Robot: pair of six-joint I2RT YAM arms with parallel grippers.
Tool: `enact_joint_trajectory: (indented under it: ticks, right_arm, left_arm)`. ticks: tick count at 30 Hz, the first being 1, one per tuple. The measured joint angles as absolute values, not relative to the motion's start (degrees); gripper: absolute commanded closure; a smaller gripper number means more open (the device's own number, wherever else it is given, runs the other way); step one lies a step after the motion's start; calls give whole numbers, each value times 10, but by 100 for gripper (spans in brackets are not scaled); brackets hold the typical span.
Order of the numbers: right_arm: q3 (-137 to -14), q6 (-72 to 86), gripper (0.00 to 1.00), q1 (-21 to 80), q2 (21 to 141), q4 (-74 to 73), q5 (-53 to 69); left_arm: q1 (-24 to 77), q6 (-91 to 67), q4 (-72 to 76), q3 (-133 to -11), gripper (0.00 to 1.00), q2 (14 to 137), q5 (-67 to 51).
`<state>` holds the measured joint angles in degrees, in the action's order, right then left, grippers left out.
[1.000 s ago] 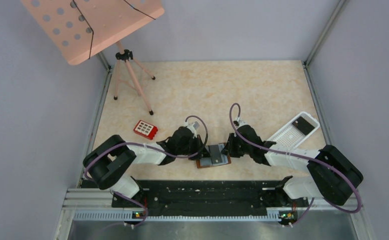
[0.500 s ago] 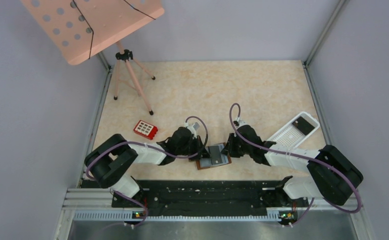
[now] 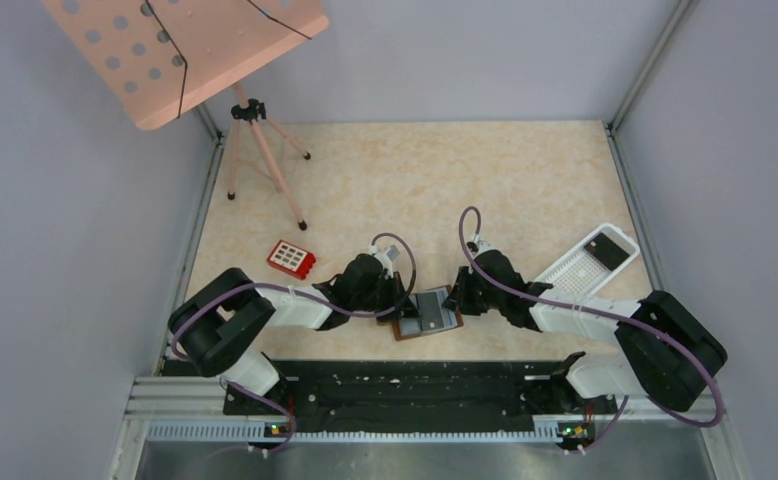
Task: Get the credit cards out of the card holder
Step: Remove the credit card from the card holder.
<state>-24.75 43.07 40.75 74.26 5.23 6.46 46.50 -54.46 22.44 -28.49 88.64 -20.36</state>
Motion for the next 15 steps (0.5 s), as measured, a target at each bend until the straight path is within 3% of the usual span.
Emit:
enact_joint_trajectory:
  ticks: [1,3,5,15]
  right_arm:
    - [-248,430,91,408,743,52,65]
    - [-248,431,91,408,743,52,65]
    - [-248,431,91,408,743,52,65]
    - [-248,430,91,408,743,51,65]
  left_arm:
    - [465,-544,225,-285,100,886,-204]
    - [465,-543,225,-285,82,884,-204]
    - [465,-538,223,-285,99,883,-204]
    - [464,-532,222,-284,100,882,-213]
